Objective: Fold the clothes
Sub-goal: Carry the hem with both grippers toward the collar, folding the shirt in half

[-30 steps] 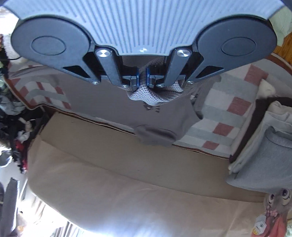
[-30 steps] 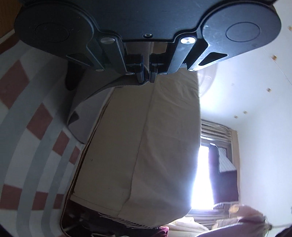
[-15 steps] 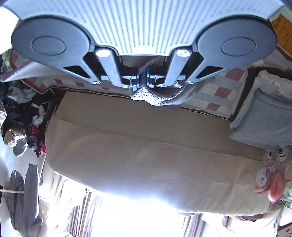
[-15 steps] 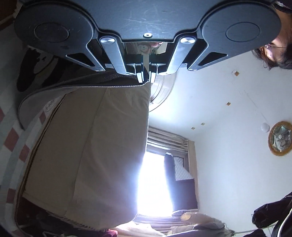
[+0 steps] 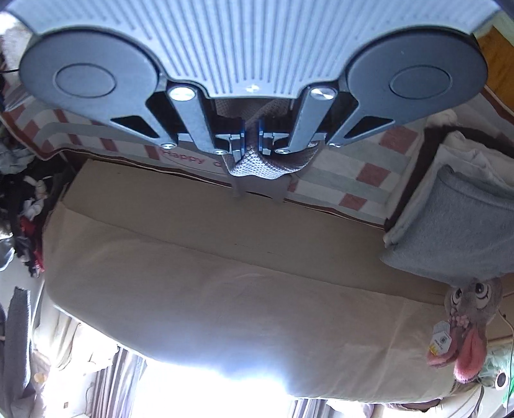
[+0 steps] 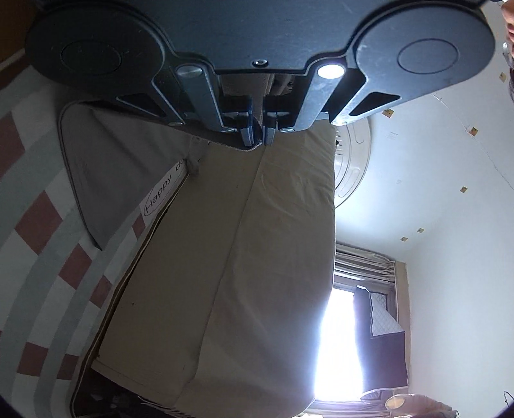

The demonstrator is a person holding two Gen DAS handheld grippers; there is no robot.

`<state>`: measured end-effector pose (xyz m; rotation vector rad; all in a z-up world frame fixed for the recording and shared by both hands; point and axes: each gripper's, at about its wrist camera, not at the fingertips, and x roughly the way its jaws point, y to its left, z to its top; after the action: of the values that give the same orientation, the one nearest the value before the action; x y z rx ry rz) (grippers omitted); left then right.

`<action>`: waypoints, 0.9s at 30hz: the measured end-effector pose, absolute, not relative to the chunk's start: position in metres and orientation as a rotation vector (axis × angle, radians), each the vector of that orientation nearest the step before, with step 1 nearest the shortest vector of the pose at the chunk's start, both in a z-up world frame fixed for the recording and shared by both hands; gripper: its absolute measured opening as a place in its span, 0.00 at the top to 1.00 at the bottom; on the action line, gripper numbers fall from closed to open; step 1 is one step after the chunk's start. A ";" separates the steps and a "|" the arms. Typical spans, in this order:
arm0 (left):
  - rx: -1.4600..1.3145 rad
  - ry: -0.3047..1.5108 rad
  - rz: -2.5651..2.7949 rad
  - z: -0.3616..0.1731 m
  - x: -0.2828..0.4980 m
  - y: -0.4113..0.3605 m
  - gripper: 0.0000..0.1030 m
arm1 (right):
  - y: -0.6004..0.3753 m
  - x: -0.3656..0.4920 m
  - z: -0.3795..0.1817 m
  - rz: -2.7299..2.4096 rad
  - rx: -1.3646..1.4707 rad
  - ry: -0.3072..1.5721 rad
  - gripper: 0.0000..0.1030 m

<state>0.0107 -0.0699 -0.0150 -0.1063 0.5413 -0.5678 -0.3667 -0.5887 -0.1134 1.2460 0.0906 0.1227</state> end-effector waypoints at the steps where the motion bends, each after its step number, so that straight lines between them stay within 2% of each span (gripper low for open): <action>1: -0.096 0.544 -0.564 -0.016 0.020 -0.074 0.94 | -0.596 -0.360 -0.109 0.116 1.236 0.096 0.92; 6: 0.078 0.581 -0.609 -0.029 0.093 -0.124 0.94 | -0.635 -0.296 -0.101 0.025 1.136 0.230 0.92; 10: 0.052 0.677 -0.644 -0.036 0.165 -0.168 0.94 | -0.664 -0.246 -0.098 -0.017 1.049 0.345 0.92; 16: 0.183 0.695 -0.587 -0.087 0.220 -0.241 0.94 | -0.678 -0.198 -0.110 -0.190 0.785 0.568 0.92; 19: 0.183 0.763 -0.578 -0.110 0.236 -0.258 0.94 | -0.684 -0.176 -0.129 -0.207 0.767 0.608 0.92; 27: 0.059 0.782 -0.537 -0.108 0.289 -0.271 0.94 | -0.718 -0.131 -0.146 -0.241 0.751 0.619 0.92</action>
<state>0.2886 -0.2708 -0.1084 0.0589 0.7825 -0.5370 -0.1307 -0.7180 -0.1460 0.7505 0.6187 -0.2407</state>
